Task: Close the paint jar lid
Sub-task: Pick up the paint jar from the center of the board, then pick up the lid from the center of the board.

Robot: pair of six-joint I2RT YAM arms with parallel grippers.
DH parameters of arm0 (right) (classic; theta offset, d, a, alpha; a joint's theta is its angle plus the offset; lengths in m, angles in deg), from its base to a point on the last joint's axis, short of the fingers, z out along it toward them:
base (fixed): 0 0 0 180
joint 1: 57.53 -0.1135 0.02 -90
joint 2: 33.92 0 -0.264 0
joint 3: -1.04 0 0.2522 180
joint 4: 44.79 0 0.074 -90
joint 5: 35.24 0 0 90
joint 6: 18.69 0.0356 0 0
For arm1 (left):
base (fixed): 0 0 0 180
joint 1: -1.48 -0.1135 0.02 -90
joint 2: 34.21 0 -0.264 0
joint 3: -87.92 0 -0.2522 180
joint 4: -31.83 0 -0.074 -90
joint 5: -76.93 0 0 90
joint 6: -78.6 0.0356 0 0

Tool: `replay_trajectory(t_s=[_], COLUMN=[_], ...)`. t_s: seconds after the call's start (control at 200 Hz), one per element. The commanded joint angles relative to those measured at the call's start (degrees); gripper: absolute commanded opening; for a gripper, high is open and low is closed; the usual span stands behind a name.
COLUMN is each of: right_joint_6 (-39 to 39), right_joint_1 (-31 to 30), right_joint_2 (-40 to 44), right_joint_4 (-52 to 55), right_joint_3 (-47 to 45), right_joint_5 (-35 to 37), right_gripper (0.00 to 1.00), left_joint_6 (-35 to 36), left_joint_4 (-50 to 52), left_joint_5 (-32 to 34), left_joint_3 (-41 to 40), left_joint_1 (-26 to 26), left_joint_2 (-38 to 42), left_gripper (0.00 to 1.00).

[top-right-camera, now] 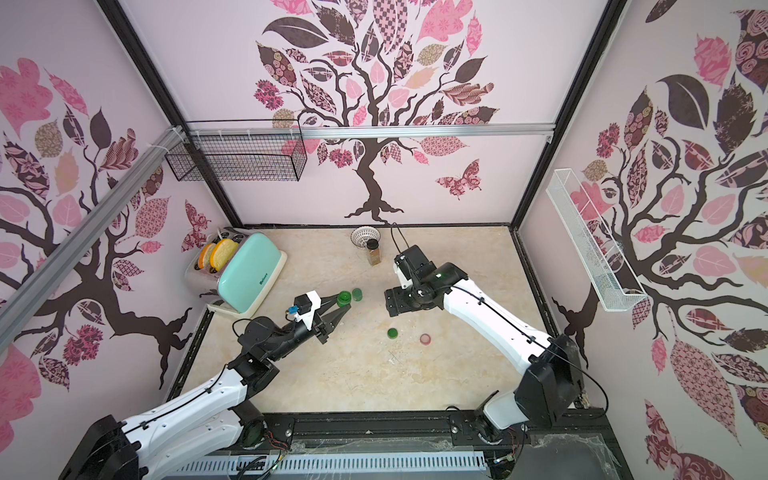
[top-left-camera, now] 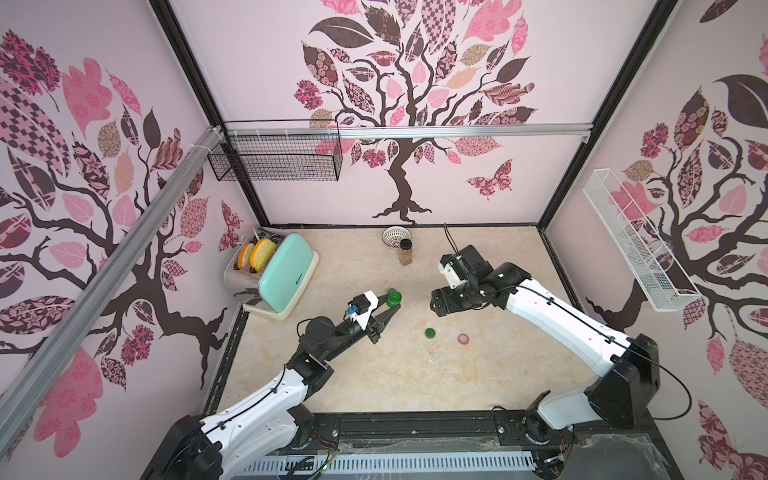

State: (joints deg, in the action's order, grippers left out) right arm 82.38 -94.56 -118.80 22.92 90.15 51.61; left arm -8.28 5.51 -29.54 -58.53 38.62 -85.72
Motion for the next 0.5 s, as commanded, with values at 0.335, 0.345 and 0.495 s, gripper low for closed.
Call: replay_trajectory(t_s=[0.335, 0.345, 0.495], right_joint_6=[-0.7, -0.6, 0.4], right_joint_1=[-7.5, -7.5, -7.7], right_joint_2=[-13.1, -13.3, -16.9], right_joint_4=[-0.9, -1.0, -2.4], right_joint_3=[-0.2, -0.1, -0.2], right_joint_5=[8.0, 7.9, 7.6], right_gripper=[0.79, 0.79, 0.76], left_joint_6=[1.3, 1.3, 2.1], left_joint_4=[3.7, 3.8, 5.4], left_joint_5=[0.2, 0.1, -0.2], left_joint_3=[-0.3, -0.3, 0.0], left_joint_1=[-0.8, -0.8, -0.8], left_joint_2=[4.1, 4.1, 4.8], left_gripper=[0.18, 0.18, 0.18])
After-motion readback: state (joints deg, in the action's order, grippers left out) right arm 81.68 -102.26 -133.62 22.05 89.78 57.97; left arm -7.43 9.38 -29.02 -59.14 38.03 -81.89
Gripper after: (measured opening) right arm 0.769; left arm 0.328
